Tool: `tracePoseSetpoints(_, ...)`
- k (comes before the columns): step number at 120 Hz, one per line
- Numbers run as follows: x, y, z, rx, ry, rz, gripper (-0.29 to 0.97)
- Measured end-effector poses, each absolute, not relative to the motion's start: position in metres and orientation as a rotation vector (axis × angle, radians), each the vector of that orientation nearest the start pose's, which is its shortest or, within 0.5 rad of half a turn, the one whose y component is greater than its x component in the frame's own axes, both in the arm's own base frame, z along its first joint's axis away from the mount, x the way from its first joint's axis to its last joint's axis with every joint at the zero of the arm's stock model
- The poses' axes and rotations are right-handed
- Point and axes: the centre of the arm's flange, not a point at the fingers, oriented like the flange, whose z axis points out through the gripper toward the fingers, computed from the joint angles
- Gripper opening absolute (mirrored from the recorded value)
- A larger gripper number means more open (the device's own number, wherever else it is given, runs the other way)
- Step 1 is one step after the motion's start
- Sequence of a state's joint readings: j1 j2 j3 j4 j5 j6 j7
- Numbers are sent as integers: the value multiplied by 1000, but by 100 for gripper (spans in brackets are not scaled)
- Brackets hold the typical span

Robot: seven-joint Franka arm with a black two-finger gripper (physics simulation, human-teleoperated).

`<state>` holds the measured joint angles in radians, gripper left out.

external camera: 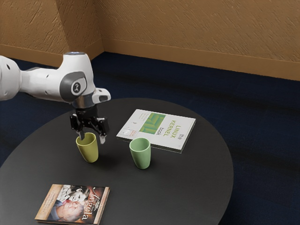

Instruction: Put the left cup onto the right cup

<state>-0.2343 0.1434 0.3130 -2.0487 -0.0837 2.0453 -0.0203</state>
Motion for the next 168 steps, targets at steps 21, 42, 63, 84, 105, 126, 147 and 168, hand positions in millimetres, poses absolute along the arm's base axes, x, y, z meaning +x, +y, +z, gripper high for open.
tracePoseSetpoints(21,564,42,345,-3134,-288,192,65)
tracePoseSetpoints(42,575,43,344,-3121,-316,108,63)
tracePoseSetpoints(63,579,45,334,-3112,-349,80,63)
tracePoseSetpoints(84,580,45,318,-3101,-376,92,62)
tracePoseSetpoints(105,581,50,312,-3095,-406,93,61)
tracePoseSetpoints(126,578,54,309,-3090,-433,101,61)
tracePoseSetpoints(147,577,56,304,-3085,-450,112,50)
tracePoseSetpoints(168,576,55,303,-3084,-460,113,14)
